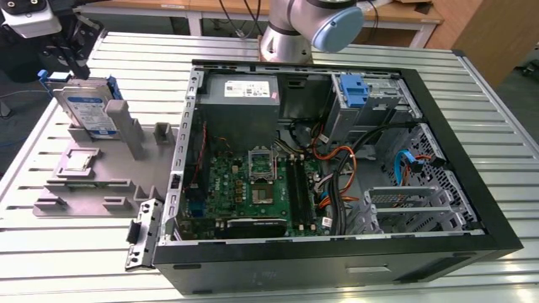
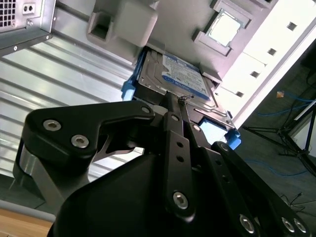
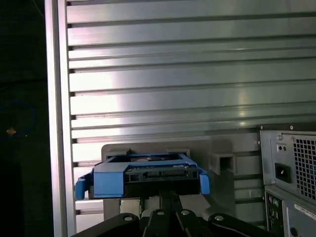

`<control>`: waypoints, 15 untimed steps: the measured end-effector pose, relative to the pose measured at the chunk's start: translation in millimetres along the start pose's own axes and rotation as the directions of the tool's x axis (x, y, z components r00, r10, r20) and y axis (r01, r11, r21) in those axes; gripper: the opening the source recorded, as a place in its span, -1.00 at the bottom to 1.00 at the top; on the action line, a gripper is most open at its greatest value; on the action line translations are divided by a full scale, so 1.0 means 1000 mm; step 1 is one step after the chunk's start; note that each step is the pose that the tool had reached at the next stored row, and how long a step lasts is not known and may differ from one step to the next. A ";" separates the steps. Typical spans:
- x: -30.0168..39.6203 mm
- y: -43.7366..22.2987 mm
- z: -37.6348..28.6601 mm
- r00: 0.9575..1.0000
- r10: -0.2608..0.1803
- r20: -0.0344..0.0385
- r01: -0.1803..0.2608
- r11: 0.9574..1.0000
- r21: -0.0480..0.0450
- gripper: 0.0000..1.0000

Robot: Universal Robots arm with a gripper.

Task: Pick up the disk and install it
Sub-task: 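Reach for the disk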

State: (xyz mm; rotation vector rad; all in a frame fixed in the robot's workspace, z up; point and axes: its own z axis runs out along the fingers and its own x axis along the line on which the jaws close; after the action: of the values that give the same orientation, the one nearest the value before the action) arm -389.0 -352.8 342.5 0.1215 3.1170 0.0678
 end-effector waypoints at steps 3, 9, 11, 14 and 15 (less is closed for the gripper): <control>0.0045 0.0044 0.0011 1.000 0.000 0.000 0.000 1.000 0.000 -0.80; 0.0136 0.0060 0.0024 1.000 0.000 0.000 0.000 1.000 0.000 -0.80; 0.0152 0.0058 0.0030 1.000 0.000 0.000 0.000 1.000 0.000 -0.80; 0.0161 0.0057 0.0034 1.000 0.000 0.000 0.000 1.000 0.000 -0.80; 0.0161 0.0057 0.0034 1.000 0.000 0.000 0.000 1.000 0.000 -0.80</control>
State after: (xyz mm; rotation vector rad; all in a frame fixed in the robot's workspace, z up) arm -404.6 -345.7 339.0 0.1215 3.1170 0.0678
